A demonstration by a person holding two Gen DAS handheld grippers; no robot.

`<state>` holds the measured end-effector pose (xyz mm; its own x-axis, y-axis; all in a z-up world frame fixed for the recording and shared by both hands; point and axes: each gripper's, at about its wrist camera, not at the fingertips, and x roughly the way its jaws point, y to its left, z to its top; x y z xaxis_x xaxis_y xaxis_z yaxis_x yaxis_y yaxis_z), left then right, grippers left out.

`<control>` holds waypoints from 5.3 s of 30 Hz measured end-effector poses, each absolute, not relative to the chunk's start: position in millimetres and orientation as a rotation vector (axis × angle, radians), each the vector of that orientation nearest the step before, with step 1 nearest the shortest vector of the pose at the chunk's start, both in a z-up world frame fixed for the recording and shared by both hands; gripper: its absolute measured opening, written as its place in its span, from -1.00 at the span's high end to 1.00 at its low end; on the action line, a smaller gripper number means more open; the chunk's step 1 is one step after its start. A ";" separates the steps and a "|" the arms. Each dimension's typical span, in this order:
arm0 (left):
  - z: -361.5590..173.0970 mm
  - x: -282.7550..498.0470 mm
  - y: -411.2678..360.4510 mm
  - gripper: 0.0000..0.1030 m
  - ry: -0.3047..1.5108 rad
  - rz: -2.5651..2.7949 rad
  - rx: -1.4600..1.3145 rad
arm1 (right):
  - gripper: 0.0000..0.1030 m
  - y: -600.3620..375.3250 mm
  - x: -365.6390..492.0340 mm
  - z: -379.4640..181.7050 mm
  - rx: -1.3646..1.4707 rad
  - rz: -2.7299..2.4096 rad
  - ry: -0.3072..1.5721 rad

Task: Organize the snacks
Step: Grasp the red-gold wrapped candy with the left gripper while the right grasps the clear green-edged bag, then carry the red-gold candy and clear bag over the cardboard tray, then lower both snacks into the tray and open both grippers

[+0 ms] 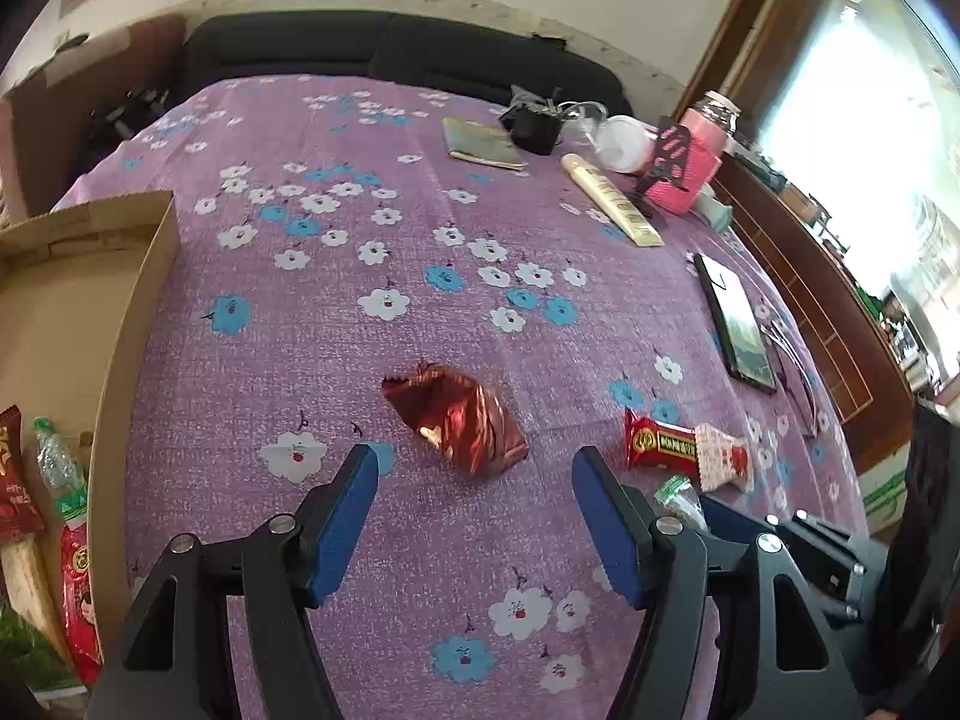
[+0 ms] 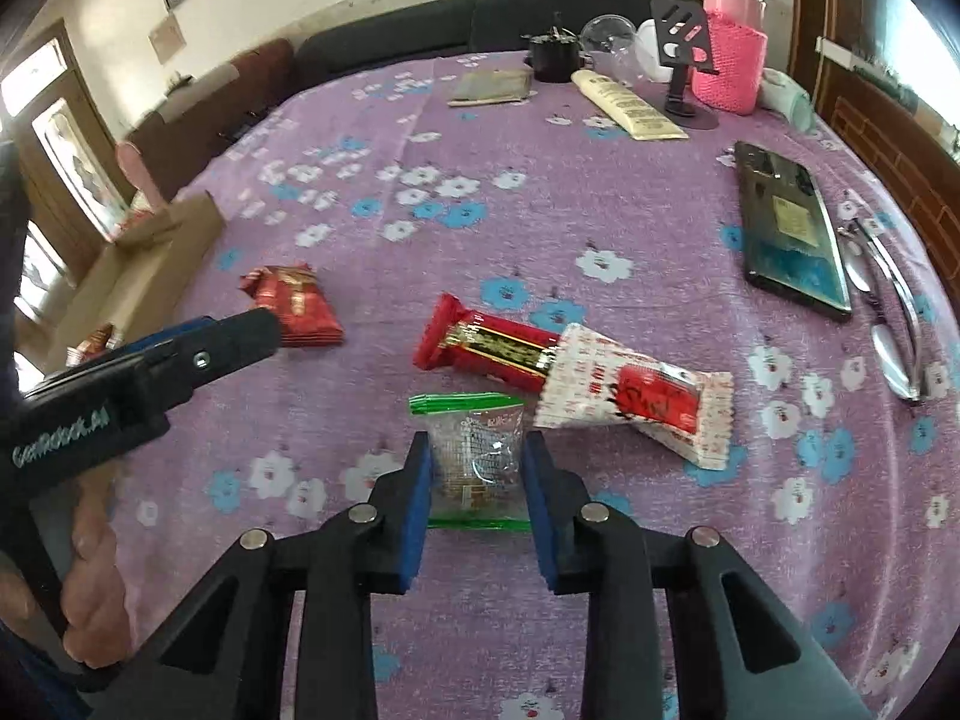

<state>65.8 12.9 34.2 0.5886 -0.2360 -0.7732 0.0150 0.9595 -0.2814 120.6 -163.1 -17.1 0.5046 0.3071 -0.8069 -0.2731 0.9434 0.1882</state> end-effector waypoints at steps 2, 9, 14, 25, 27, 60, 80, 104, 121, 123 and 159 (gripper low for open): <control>36.1 72.5 9.4 -0.37 0.956 -0.128 -0.251 | 0.46 -165.6 119.0 -13.1 0.052 0.352 0.966; 29.6 101.3 -2.8 -0.37 1.000 -0.016 -0.227 | 0.46 -171.6 116.6 -4.9 0.094 0.354 0.939; 14.0 105.5 -6.5 0.12 0.992 -0.012 -0.186 | 0.46 -172.2 116.3 -3.4 0.104 0.358 0.934; 22.6 51.7 -0.9 0.28 0.937 -0.114 -0.153 | 0.46 -165.3 111.8 -1.3 0.092 0.403 0.907; 24.7 37.4 -0.4 0.28 0.889 -0.123 -0.140 | 0.46 -161.1 108.3 1.8 0.081 0.425 0.879; 54.6 -0.9 -14.8 0.27 0.524 0.030 0.103 | 0.45 -150.5 89.3 17.1 0.049 0.470 0.714; 89.7 -39.8 15.6 0.27 0.469 0.030 0.016 | 0.45 -159.2 107.3 7.2 0.101 0.384 0.760; 61.4 -94.8 209.4 0.26 0.512 0.353 -0.259 | 0.44 8.2 59.3 49.5 0.023 0.696 0.793; 35.5 -71.9 235.1 0.26 0.646 0.243 -0.358 | 0.44 98.5 73.2 15.4 -0.054 0.744 0.883; 35.1 -70.3 234.9 0.26 0.653 0.240 -0.359 | 0.44 101.3 73.8 12.7 -0.057 0.746 0.887; 38.3 -82.1 242.0 -0.06 0.606 0.228 -0.394 | 0.41 44.2 74.4 24.3 0.054 0.763 0.895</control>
<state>-82.1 242.0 38.3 0.8005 0.0930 -0.5921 -0.3203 0.9014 -0.2914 74.4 44.2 24.3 0.3842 0.6201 -0.6840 -0.5772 0.7396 0.3462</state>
